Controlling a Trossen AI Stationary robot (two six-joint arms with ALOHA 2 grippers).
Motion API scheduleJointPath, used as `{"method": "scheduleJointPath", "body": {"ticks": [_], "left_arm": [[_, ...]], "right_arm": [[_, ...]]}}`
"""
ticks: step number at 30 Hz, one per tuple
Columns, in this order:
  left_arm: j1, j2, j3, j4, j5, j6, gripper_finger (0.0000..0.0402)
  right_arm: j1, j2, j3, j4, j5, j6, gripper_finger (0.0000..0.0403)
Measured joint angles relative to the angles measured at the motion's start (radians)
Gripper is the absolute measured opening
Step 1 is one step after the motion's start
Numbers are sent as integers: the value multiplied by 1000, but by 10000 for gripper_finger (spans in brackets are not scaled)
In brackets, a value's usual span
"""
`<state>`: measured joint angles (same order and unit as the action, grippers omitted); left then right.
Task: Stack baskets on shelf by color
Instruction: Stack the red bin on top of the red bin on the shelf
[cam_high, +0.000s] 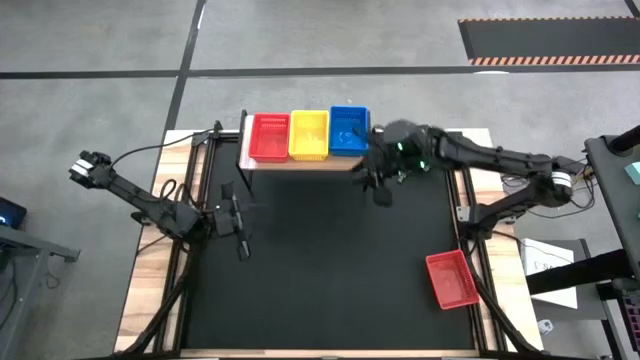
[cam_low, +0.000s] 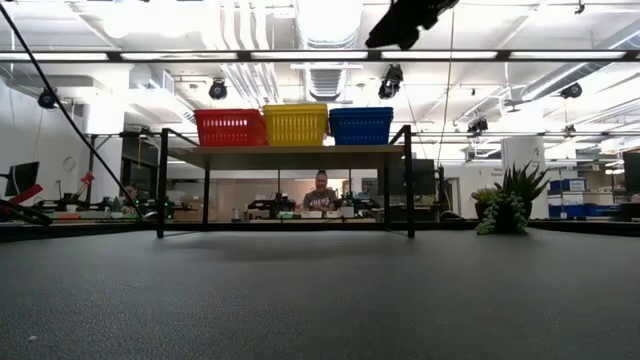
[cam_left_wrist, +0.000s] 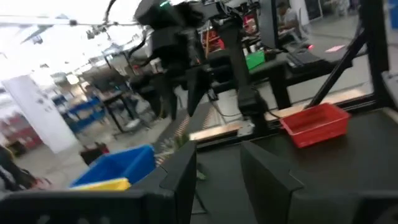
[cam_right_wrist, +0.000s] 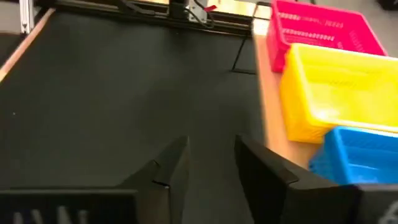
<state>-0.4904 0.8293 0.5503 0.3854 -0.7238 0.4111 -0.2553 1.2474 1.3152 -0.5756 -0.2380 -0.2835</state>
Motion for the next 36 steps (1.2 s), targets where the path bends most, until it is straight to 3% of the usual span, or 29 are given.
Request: {"method": "scheduleJointPath", "body": {"ticks": [6,12,17,24,31,36], "left_arm": [[-14,-19,0,-37,4,-65,109],[-14,-14,-1,-38,-8,-65,109],[-27,-53,14,-38,-127,-35,109],[-27,-86,-42,-53,69,-13,109],[-28,-62,-65,-50,97,-81,109],[-27,-68,-54,-48,97,-81,109]], "right_arm": [[198,-95,-157,85,184,45,69],[319,-153,-275,154,197,179,25],[373,-185,-322,147,212,295,9],[401,-194,-327,124,217,437,9],[494,-177,-327,-66,205,837,8],[584,-122,-259,-414,223,1159,8]]}}
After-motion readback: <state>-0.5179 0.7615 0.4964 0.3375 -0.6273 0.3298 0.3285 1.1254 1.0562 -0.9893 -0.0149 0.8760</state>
